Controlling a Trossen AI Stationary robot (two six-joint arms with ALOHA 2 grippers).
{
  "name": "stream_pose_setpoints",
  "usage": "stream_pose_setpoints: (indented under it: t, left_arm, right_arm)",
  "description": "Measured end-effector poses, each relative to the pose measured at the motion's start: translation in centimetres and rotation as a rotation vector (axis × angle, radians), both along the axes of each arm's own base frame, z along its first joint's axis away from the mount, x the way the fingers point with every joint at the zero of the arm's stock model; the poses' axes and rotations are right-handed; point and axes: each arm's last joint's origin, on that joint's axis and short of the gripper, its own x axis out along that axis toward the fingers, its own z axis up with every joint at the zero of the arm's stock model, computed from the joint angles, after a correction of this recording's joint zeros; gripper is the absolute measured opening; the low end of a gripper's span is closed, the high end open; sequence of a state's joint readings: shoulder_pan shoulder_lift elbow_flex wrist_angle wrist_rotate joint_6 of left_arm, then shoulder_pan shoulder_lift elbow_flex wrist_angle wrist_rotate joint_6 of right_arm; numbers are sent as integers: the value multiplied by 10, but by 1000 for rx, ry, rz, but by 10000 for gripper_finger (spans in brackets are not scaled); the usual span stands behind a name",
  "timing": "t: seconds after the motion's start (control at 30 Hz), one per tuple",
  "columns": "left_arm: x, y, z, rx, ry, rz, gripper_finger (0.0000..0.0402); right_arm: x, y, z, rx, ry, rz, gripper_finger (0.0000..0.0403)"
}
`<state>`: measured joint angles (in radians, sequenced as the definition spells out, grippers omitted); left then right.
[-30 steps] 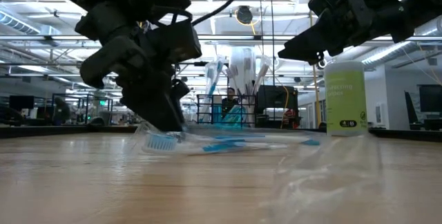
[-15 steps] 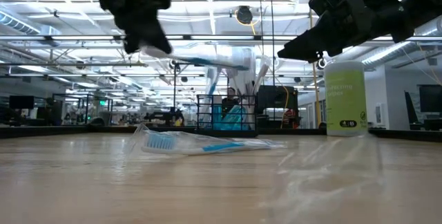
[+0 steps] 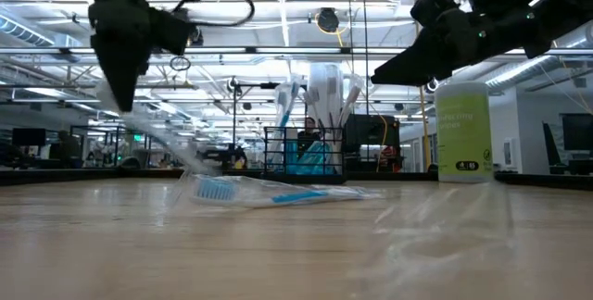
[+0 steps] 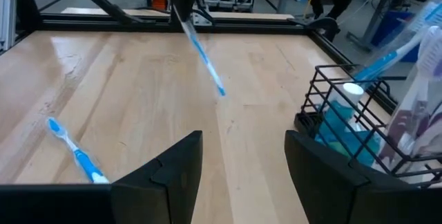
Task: Pick & Place toothbrushing station
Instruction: Put the blue toothbrush into the left compartment of the wire organizer
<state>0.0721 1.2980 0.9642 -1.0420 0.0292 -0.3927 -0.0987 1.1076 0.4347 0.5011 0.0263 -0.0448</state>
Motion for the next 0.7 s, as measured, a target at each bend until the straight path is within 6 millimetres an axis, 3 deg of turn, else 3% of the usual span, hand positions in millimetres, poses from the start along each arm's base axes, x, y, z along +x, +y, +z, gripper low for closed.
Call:
stream_pose_setpoints:
  t: [0.17,0.27,0.43,0.57,0.7]
  left_arm:
    - [5,-5,-14,-20,113,-24,4]
    - [4,-5,-10,26,236,-55,4]
    - [12,4,30,352,321,-97,4]
    - [28,8,66,564,236,-262,3]
    - [43,16,93,651,161,-358,3]
  right_arm:
    - [0,-1,0,-7,-2,-3,196]
    - [0,-1,0,2,-3,-6,196]
    - [0,-3,0,-2,-3,-11,196]
    - [0,-4,0,-1,-3,-19,196]
    - [0,-4,0,-1,-3,-19,196]
